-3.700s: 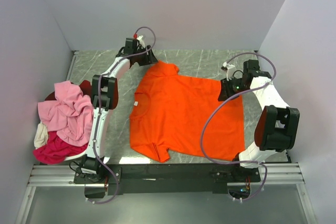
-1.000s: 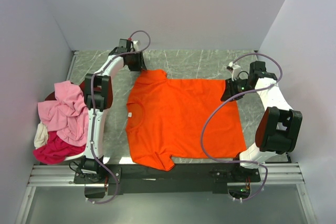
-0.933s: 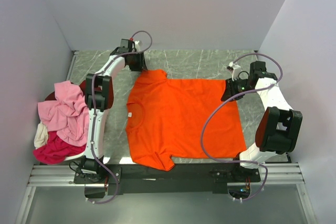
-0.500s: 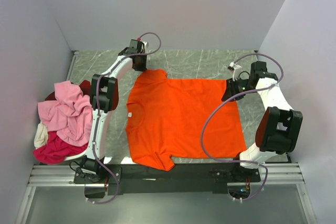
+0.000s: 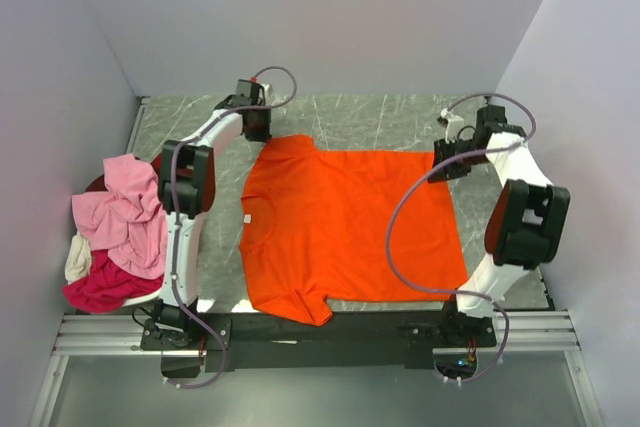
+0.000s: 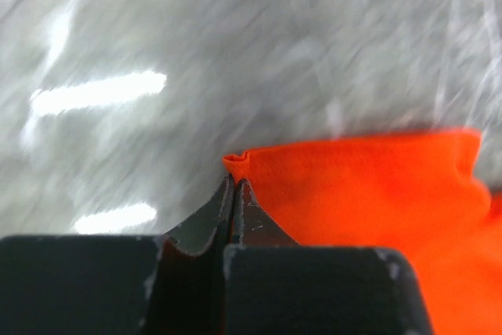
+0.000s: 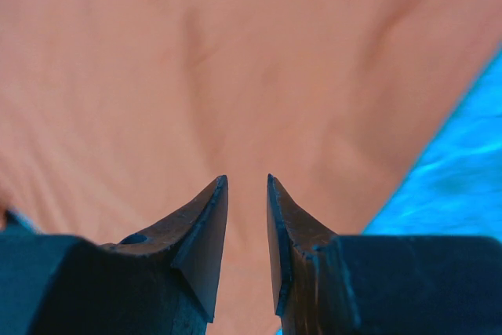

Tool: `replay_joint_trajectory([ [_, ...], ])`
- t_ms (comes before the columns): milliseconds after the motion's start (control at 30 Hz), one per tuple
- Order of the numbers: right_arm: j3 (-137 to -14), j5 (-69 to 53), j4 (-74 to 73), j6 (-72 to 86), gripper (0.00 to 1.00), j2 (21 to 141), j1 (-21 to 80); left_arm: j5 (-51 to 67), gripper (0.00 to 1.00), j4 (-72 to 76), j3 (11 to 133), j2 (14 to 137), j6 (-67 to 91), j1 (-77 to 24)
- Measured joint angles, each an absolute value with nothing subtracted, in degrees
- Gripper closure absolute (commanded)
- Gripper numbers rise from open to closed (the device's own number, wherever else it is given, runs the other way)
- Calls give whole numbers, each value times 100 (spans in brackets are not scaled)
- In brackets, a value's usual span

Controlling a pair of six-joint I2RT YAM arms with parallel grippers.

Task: Fold and stack the t-shirts
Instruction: Flatten the tshirt out

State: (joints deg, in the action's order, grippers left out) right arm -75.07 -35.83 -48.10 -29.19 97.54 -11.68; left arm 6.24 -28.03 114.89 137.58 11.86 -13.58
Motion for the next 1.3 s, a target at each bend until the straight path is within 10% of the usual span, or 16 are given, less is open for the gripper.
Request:
replay_joint_trajectory([
  [700,-12346,-2856,-4842,-1094,51,13906,-1092,1216,100,-2482,10895,12916,1459,-915],
  [1300,-13124,-2755,-4976,-753,61,14591,-762,1330,100,-2469,10833,12914,1479,-906],
])
